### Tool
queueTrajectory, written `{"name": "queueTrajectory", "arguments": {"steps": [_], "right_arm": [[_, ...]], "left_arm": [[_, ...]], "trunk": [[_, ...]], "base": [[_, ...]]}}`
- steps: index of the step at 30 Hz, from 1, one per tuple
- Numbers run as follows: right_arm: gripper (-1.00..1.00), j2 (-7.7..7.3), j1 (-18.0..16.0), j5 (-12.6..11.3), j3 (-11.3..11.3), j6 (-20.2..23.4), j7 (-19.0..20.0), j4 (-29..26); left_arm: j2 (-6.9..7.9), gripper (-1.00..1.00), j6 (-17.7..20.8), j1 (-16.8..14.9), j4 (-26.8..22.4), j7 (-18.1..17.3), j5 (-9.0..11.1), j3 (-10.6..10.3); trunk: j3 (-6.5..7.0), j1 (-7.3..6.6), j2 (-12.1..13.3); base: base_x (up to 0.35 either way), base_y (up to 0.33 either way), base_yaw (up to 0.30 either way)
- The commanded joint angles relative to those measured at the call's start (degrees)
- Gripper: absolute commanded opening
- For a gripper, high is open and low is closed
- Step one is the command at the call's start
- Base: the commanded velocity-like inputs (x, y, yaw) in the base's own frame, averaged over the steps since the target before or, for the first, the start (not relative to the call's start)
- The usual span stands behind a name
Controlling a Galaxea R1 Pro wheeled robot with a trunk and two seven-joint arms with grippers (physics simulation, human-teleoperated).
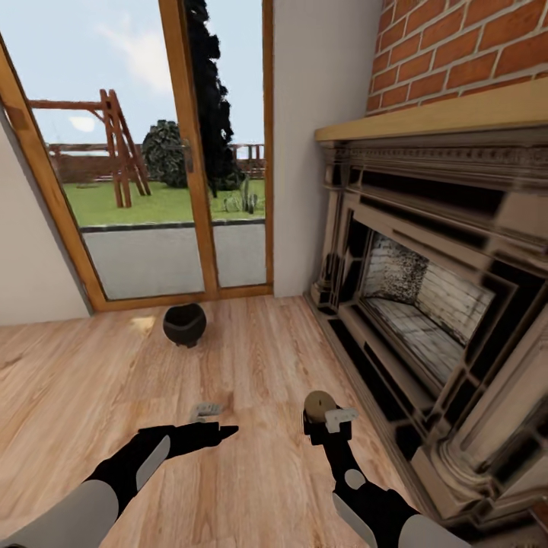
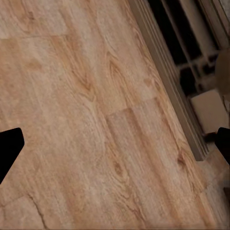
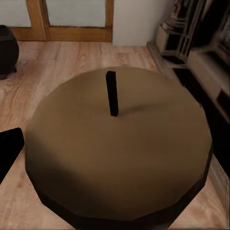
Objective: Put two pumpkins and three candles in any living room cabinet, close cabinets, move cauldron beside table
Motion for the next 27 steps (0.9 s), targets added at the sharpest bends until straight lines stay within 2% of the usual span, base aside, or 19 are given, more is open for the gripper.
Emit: {"name": "queueTrajectory", "arguments": {"steps": [1, 6, 25, 27], "right_arm": [[-1.00, -0.02, -0.01, 0.12, 0.01, -0.01, -0.02, -0.02], [-1.00, -0.06, -0.01, 0.12, 0.00, 0.03, -0.01, -0.02], [-1.00, -0.06, -0.01, 0.05, 0.00, -0.03, -0.01, 0.07], [-1.00, -0.06, -0.01, 0.04, 0.00, -0.03, -0.01, 0.07]], "left_arm": [[-0.01, 1.00, -0.02, 0.00, 0.01, 0.00, 0.00, 0.00], [0.16, 1.00, -1.17, 0.00, -0.02, -0.08, 0.22, 0.16], [-0.11, 1.00, -1.41, 0.00, 0.03, 0.00, 0.09, 0.17], [-0.09, 1.00, -1.41, 0.00, 0.03, 0.00, 0.12, 0.14]], "trunk": [[0.00, 0.00, 0.00], [0.00, 0.00, 0.00], [3.41, -4.17, 7.62], [3.41, -4.17, 7.62]], "base": [[0.000, 0.000, -0.283], [0.000, 0.000, -0.283], [0.000, 0.000, -0.245], [0.000, 0.000, -0.269]]}}
